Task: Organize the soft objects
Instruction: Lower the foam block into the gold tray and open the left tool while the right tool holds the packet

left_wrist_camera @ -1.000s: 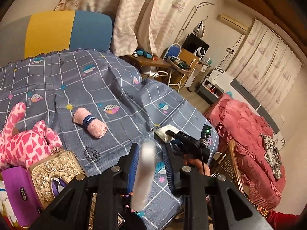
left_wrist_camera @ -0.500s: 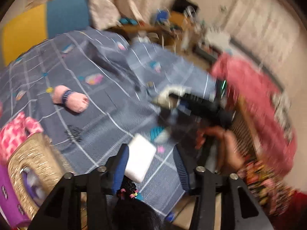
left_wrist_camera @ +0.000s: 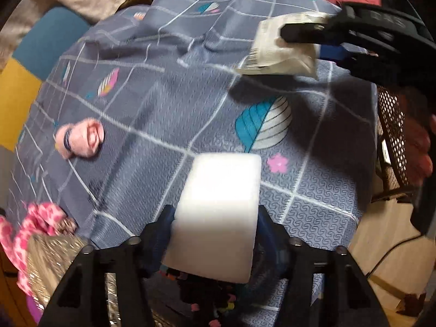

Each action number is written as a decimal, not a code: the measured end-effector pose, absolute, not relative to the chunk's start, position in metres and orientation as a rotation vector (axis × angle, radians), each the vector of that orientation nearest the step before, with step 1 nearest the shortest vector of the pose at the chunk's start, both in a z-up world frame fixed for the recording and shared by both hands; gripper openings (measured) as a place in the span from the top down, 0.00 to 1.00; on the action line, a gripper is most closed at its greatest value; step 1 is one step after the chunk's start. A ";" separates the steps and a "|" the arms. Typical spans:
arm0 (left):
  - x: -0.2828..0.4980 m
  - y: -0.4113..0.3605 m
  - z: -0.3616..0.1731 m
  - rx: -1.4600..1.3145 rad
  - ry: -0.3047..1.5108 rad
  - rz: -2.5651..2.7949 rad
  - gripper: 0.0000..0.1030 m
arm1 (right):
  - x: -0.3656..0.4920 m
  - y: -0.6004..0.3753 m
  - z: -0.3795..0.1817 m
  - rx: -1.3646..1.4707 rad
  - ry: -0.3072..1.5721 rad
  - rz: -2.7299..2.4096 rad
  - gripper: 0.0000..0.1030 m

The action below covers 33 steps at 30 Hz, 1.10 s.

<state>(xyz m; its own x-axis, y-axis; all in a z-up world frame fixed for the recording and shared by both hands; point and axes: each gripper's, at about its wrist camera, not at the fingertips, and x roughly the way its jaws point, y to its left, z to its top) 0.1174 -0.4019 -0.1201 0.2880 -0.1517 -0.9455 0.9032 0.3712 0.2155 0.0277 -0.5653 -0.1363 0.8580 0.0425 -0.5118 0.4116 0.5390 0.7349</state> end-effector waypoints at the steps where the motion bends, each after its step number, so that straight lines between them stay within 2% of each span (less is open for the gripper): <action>1: 0.119 -0.399 -0.121 0.896 1.033 -0.855 0.44 | 0.027 -0.562 -0.136 0.981 0.517 -0.234 0.72; 7: 0.128 -0.373 -0.090 0.689 1.026 -0.886 0.45 | 0.017 -0.548 -0.135 0.977 0.506 -0.226 0.72; 14: 0.121 -0.330 -0.027 0.442 0.922 -0.906 0.45 | 0.011 -0.527 -0.124 0.961 0.489 -0.204 0.72; 19: 0.116 -0.287 0.013 0.283 0.832 -0.889 0.45 | 0.008 -0.510 -0.114 0.945 0.480 -0.182 0.72; 26: 0.109 -0.201 0.039 0.112 0.742 -0.782 0.45 | 0.003 -0.489 -0.098 0.923 0.455 -0.147 0.72; 27: 0.108 -0.185 0.041 0.090 0.729 -0.753 0.45 | 0.003 -0.487 -0.097 0.917 0.455 -0.145 0.76; 29: 0.106 -0.155 0.042 0.065 0.704 -0.690 0.45 | 0.004 -0.482 -0.093 0.904 0.458 -0.143 0.77; 31: 0.107 -0.131 0.040 0.044 0.700 -0.635 0.45 | 0.006 -0.476 -0.089 0.879 0.463 -0.131 0.90; 33: 0.109 -0.106 0.032 0.021 0.708 -0.578 0.45 | 0.011 -0.472 -0.088 0.837 0.490 -0.145 0.90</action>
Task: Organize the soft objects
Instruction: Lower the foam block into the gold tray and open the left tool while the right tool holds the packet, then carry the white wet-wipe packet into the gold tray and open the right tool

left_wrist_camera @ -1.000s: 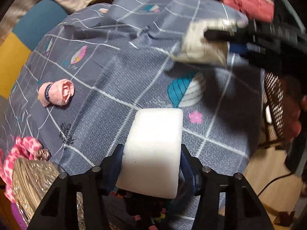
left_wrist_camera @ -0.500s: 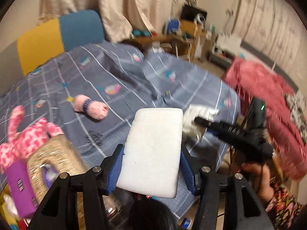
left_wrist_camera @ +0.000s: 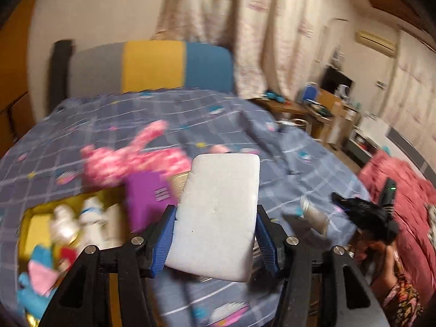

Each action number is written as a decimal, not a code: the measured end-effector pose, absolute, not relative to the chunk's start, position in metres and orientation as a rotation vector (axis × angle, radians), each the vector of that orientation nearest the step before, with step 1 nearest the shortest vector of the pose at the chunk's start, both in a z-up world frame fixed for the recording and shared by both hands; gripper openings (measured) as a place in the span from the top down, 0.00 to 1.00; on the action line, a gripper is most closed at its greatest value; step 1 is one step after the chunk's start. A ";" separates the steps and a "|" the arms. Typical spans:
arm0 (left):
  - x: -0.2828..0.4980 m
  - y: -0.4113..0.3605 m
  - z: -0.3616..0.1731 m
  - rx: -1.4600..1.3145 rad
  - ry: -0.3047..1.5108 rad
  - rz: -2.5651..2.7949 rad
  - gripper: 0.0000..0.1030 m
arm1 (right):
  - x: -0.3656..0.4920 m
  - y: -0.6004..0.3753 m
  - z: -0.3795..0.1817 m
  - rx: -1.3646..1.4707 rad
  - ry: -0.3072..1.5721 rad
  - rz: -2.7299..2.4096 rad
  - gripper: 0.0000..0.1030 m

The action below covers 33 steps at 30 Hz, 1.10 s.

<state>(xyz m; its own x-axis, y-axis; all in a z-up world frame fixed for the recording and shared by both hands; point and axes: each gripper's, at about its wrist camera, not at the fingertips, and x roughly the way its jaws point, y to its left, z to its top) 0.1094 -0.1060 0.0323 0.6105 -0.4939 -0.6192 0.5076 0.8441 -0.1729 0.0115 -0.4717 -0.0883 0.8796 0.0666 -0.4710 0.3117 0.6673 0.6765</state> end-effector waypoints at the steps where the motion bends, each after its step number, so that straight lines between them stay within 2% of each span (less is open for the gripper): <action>1: 0.112 -0.095 0.027 0.011 0.716 -0.544 0.45 | 0.013 -0.471 -0.090 0.836 0.495 -0.152 0.90; 3: 0.118 -0.072 0.014 -0.012 0.744 -0.496 0.45 | 0.017 -0.473 -0.095 0.865 0.515 -0.154 0.87; 5: 0.124 -0.051 -0.002 -0.032 0.772 -0.439 0.45 | 0.021 -0.475 -0.101 0.849 0.560 -0.186 0.76; 7: 0.125 -0.033 -0.014 -0.055 0.801 -0.400 0.45 | 0.024 -0.474 -0.105 0.821 0.613 -0.216 0.38; 9: 0.131 -0.018 -0.029 -0.077 0.844 -0.367 0.45 | 0.024 -0.471 -0.107 0.787 0.650 -0.221 0.25; 20: 0.149 0.030 -0.088 -0.110 0.968 -0.229 0.44 | 0.063 -0.420 -0.126 0.450 0.962 -0.211 0.25; 23: 0.154 0.035 -0.095 -0.111 0.983 -0.216 0.42 | 0.073 -0.407 -0.133 0.360 0.998 -0.223 0.25; 26: 0.158 0.038 -0.102 -0.138 1.034 -0.240 0.36 | 0.077 -0.402 -0.141 0.328 1.033 -0.239 0.25; 27: 0.158 0.039 -0.103 -0.138 1.042 -0.238 0.34 | 0.077 -0.403 -0.143 0.326 1.038 -0.249 0.29; 28: 0.156 0.039 -0.103 -0.136 1.043 -0.229 0.33 | 0.076 -0.404 -0.143 0.324 1.031 -0.256 0.36; 33: 0.141 0.051 -0.095 -0.188 1.011 -0.243 0.33 | 0.071 -0.411 -0.135 0.364 1.005 -0.292 0.40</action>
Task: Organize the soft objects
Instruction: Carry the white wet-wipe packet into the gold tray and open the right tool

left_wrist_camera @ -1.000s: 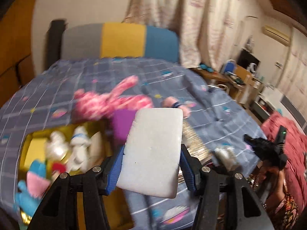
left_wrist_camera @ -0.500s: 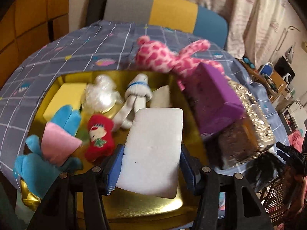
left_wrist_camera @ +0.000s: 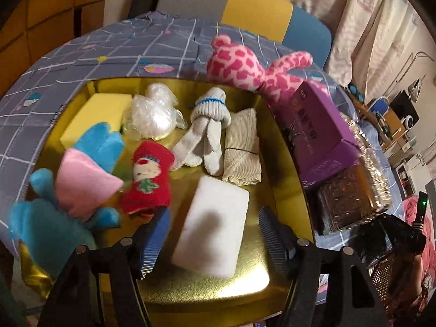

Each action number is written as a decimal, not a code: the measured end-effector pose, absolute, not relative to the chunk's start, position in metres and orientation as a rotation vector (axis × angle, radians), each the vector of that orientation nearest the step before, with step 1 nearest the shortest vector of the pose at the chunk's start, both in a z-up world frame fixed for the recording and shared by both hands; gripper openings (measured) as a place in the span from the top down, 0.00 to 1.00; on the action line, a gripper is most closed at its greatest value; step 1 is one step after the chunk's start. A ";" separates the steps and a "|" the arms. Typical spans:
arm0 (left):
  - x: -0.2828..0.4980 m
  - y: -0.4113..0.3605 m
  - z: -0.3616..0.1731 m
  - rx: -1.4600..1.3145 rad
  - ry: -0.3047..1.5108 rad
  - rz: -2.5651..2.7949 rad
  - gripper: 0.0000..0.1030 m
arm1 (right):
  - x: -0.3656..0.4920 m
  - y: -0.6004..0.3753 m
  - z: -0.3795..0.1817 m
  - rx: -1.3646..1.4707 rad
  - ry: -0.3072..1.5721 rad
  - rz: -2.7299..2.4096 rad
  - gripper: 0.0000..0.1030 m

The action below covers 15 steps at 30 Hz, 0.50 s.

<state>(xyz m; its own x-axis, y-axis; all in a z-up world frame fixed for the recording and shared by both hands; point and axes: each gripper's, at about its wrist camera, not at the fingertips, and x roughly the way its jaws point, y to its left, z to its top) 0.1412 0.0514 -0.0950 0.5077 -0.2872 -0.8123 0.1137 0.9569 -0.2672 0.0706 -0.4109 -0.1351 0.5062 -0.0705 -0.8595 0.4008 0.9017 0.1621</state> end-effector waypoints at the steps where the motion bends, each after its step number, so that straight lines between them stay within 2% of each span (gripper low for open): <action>1: 0.138 0.054 -0.092 -0.190 0.998 -0.241 0.33 | 0.068 -0.412 -0.131 0.371 0.989 -0.302 0.40; 8: 0.114 0.071 -0.076 -0.238 0.909 -0.276 0.34 | 0.048 -0.396 -0.073 0.388 0.812 -0.278 0.40; 15: 0.103 0.079 -0.080 -0.274 0.903 -0.298 0.35 | 0.056 -0.319 -0.021 0.438 0.741 0.033 0.40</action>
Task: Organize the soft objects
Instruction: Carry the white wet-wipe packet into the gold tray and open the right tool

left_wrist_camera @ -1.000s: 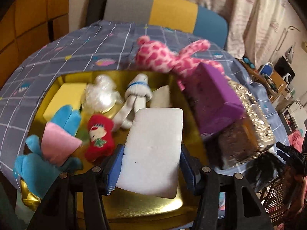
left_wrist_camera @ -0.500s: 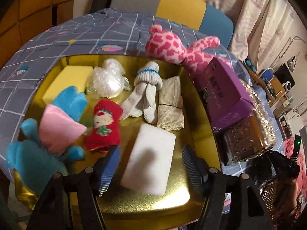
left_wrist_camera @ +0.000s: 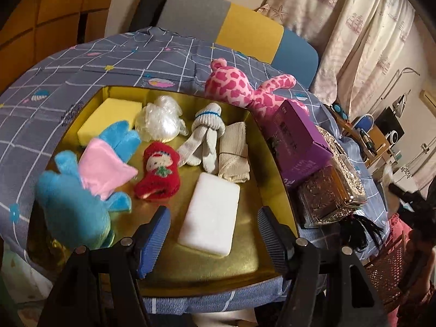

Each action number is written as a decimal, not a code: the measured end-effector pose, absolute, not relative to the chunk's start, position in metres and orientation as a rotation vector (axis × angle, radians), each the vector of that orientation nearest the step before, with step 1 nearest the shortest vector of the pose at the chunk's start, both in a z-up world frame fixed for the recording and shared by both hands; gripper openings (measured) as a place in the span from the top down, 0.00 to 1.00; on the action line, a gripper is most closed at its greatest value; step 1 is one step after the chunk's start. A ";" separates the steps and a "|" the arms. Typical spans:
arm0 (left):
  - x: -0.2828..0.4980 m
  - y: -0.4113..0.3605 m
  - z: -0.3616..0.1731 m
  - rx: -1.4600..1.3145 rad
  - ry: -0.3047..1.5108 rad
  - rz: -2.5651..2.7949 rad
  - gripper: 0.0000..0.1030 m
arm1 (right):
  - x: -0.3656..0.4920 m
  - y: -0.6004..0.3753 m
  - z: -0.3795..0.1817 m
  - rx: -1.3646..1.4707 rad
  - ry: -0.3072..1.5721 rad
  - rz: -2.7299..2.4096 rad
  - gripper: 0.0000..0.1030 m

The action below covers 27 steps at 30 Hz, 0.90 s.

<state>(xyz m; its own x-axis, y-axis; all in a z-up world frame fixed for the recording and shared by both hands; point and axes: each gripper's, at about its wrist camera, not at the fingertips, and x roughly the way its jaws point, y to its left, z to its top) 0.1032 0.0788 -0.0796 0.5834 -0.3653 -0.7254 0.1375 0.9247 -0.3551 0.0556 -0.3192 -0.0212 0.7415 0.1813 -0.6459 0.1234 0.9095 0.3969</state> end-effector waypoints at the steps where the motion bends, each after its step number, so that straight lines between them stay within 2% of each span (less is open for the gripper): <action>1: 0.101 0.081 -0.081 -0.280 0.903 -0.296 0.35 | 0.059 -0.304 -0.017 0.447 0.745 0.093 0.40; 6: 0.088 0.093 -0.079 -0.293 0.880 -0.283 0.35 | 0.076 -0.215 -0.010 0.407 0.802 0.349 0.40; 16: 0.074 0.134 -0.079 -0.351 0.857 -0.200 0.35 | 0.139 -0.072 -0.053 0.251 0.957 0.492 0.40; 27: 0.068 0.156 -0.079 -0.391 0.847 -0.167 0.35 | 0.206 -0.025 -0.103 0.160 1.020 0.369 0.37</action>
